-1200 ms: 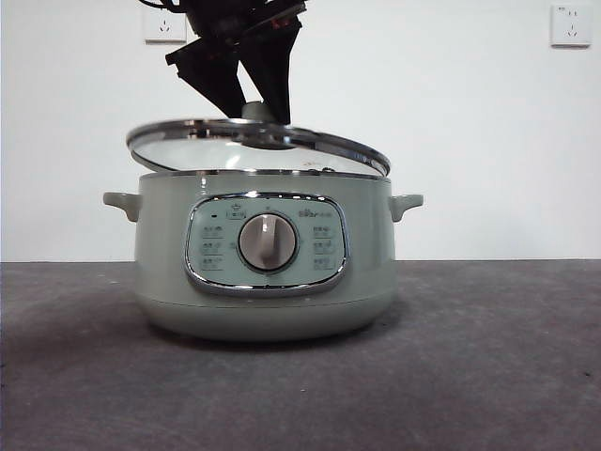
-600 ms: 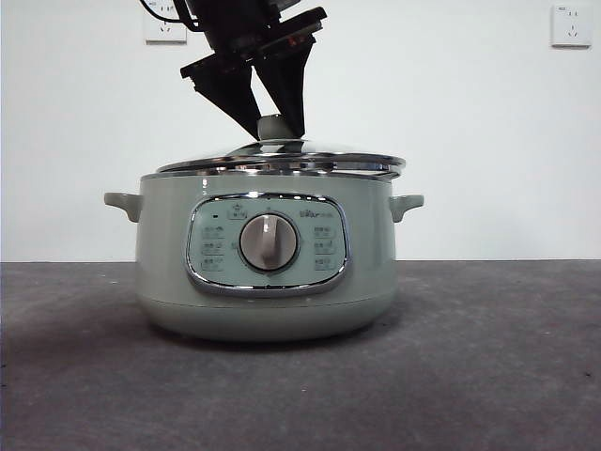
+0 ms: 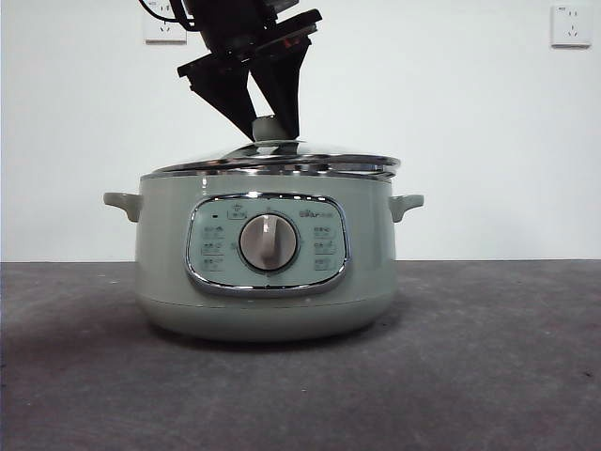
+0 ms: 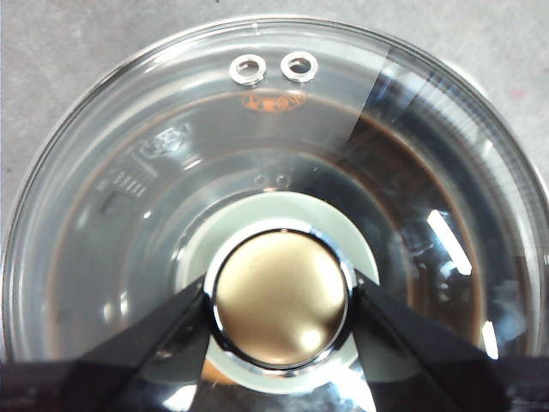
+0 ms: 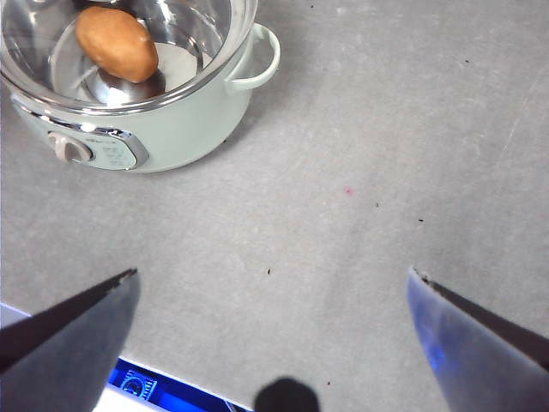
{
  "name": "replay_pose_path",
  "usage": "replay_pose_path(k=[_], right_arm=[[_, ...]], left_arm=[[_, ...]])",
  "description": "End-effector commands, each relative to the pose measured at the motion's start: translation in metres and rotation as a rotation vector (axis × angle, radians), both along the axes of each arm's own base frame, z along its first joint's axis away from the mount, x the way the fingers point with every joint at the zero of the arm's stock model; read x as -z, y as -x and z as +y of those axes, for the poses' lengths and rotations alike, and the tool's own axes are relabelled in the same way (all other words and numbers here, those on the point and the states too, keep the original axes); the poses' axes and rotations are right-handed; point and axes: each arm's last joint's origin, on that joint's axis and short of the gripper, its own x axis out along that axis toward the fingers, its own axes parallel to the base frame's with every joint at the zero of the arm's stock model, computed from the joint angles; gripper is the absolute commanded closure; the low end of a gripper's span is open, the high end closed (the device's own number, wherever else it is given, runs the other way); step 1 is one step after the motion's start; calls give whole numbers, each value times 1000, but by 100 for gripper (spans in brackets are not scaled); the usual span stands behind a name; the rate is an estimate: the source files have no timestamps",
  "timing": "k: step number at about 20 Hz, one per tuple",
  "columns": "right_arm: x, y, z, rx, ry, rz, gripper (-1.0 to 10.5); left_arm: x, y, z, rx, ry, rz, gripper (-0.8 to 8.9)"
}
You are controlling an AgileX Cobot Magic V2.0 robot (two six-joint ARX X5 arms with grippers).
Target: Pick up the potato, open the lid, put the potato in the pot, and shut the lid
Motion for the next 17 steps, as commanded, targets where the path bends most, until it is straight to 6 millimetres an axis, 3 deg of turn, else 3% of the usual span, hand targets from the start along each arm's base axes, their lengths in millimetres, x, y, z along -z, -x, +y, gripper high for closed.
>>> replay_pose_path(k=[1, 8, 9, 10, 12, 13, 17], right_arm=[[3, 1, -1, 15, 7, 25, 285], [3, 1, -1, 19, 3, 26, 285], [3, 1, -1, 20, 2, 26, 285], [3, 1, -1, 23, 0, 27, 285], [3, 1, -1, 24, -2, 27, 285], [3, 1, -1, 24, -2, 27, 285], [3, 1, -1, 24, -1, 27, 285]], left_arm=[[32, -3, 2, 47, -127, 112, 823], [31, -5, 3, 57, -97, 114, 812], [31, -6, 2, 53, -92, 108, 777], [30, -7, 2, 43, -80, 98, 650], [28, -10, 1, 21, -54, 77, 294], [25, -11, 2, 17, -48, 68, 184], [-2, -8, 4, 8, -16, 27, 150]])
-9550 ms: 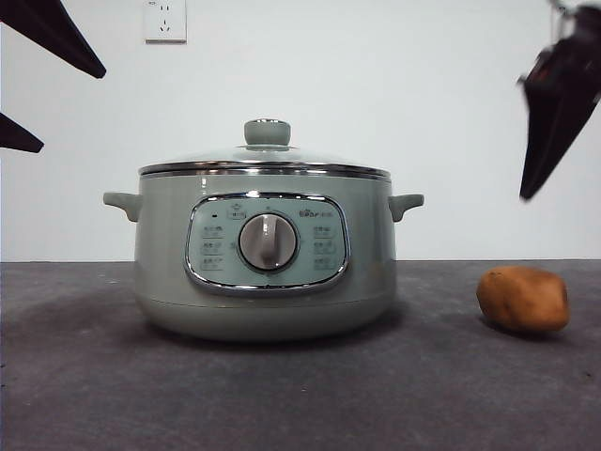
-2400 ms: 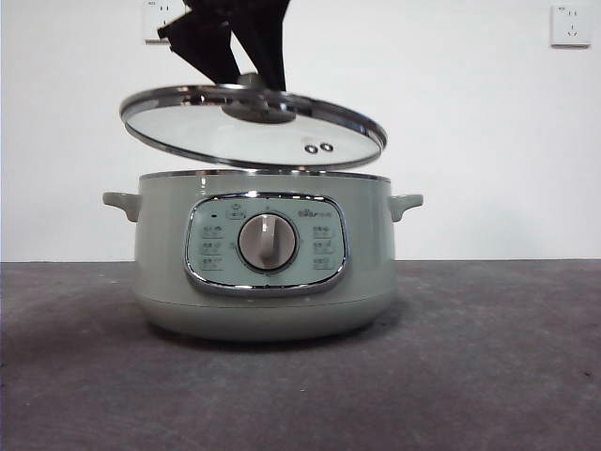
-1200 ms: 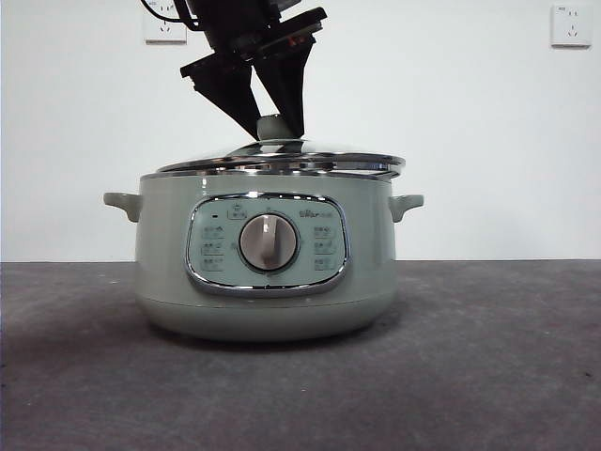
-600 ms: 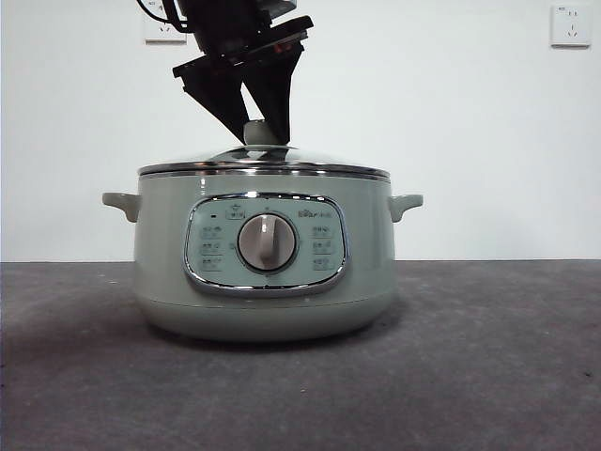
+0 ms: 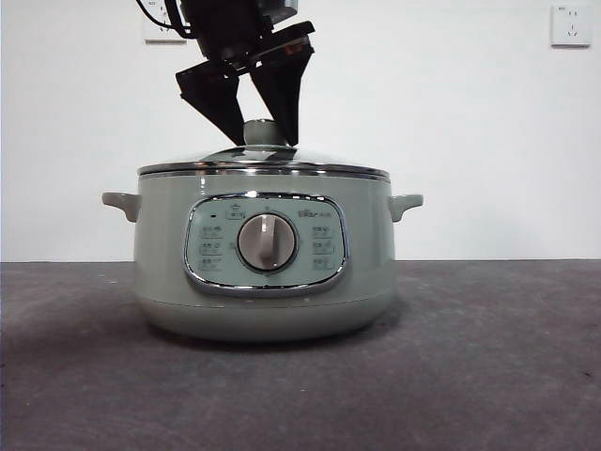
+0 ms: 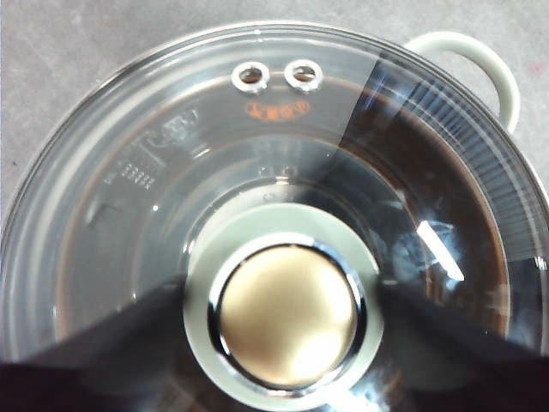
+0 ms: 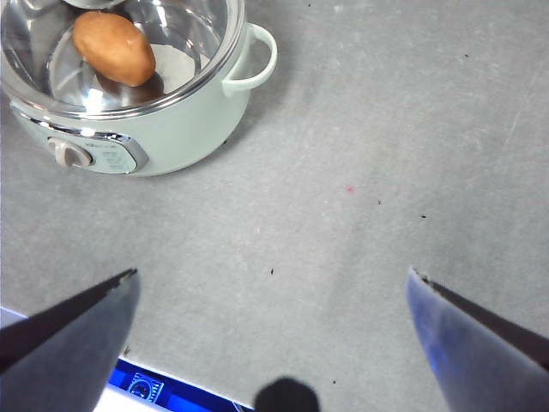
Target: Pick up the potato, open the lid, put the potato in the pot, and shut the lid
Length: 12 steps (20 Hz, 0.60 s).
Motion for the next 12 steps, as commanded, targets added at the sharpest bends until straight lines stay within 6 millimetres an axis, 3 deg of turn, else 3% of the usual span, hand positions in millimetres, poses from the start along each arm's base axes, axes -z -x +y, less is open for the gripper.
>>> replay_pose_path(k=[1, 6, 12], right_arm=[[3, 1, -1, 7, 13, 23, 285], [3, 1, -1, 6, 14, 23, 285], [4, 1, 0, 8, 13, 24, 285]], left_arm=[[-11, 1, 2, -11, 5, -2, 150], [-66, 31, 19, -14, 62, -83, 150], [-106, 82, 53, -36, 71, -71, 152]])
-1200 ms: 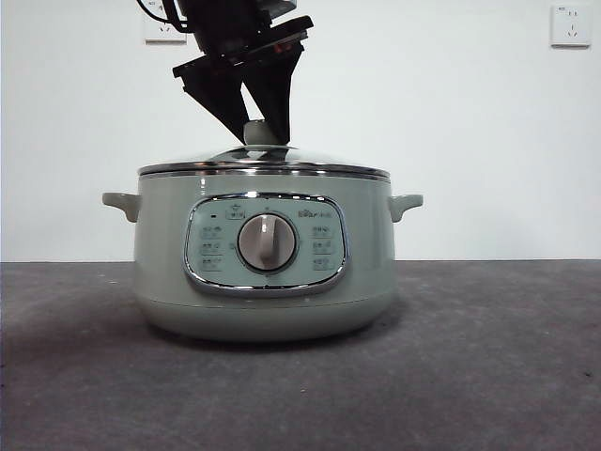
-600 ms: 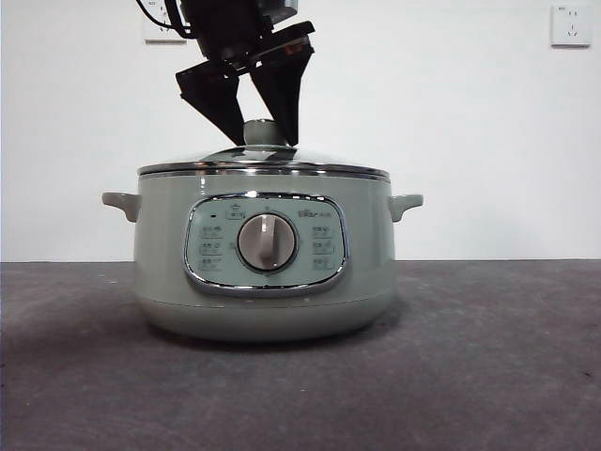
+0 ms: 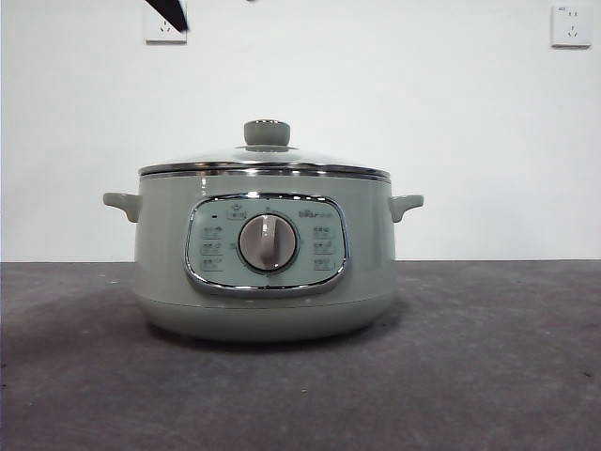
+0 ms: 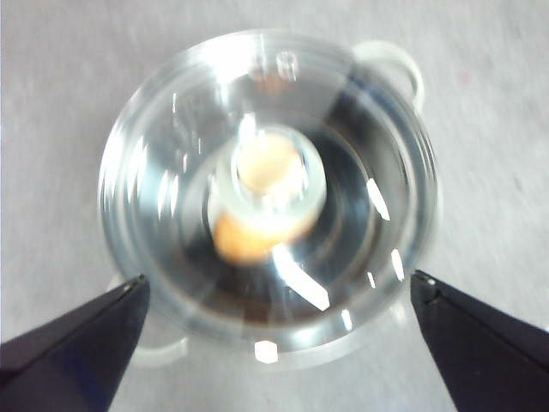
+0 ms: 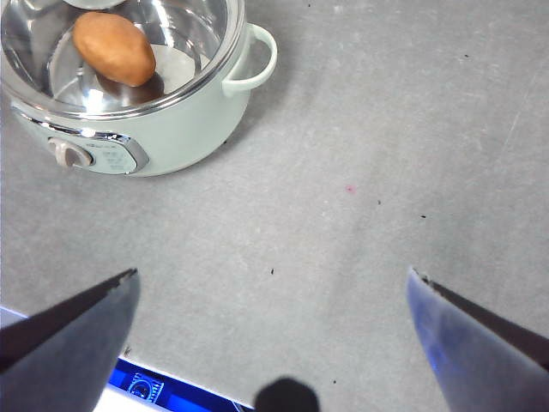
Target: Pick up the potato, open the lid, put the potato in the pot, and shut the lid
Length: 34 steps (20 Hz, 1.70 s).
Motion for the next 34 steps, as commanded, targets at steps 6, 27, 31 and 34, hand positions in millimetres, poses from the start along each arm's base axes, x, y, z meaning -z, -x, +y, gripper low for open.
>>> replay_pose_path(k=[6, 27, 31, 34], right_arm=[[4, 1, 0, 19, 4, 28, 529], [6, -5, 5, 27, 25, 43, 946], [6, -7, 6, 29, 30, 45, 946], [7, -8, 7, 29, 34, 49, 946]], left_arm=[[-46, 54, 32, 19, 121, -140, 468], [-79, 112, 66, 116, 230, -277, 814], [-50, 132, 111, -92, 196, -243, 814], [8, 145, 138, -246, 170, -301, 814]])
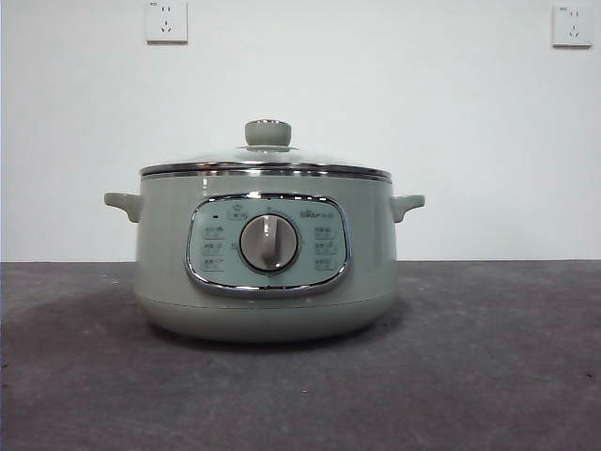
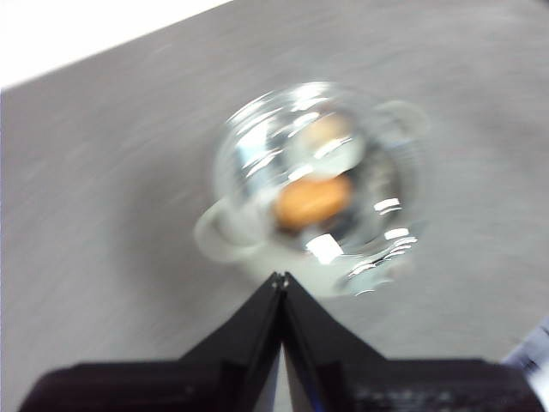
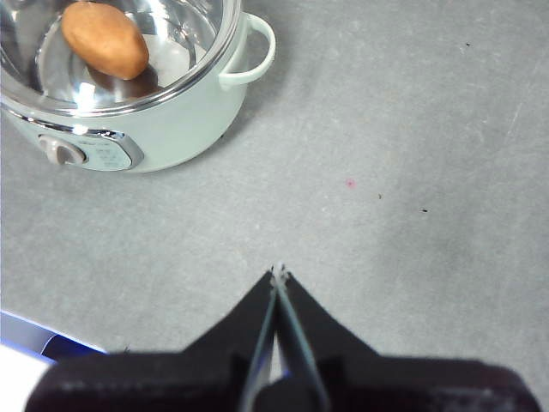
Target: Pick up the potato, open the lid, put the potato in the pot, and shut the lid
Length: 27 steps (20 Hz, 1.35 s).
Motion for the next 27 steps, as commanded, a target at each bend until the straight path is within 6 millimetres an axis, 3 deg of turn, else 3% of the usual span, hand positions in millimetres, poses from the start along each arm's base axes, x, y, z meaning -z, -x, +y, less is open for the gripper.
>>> replay_pose_path(k=[1, 8, 10, 12, 13, 20, 27], right_arm=[[4, 0, 0, 11, 18, 23, 946], [4, -1, 1, 11, 22, 28, 946], [4, -1, 1, 11, 22, 28, 946], [4, -2, 1, 11, 23, 29, 946], [4, -2, 1, 11, 23, 29, 946], [4, -2, 2, 11, 23, 29, 946], [4, -2, 2, 11, 23, 29, 946]], left_arm=[[59, 2, 14, -101, -4, -60, 814], [242, 15, 33, -318, 161, -373, 814], [275, 17, 34, -348, 199, -399, 814], [295, 18, 35, -351, 205, -414, 814], [302, 18, 35, -356, 204, -418, 814], [305, 17, 39, -490, 120, -452, 814], [305, 17, 39, -482, 126, -448, 814]])
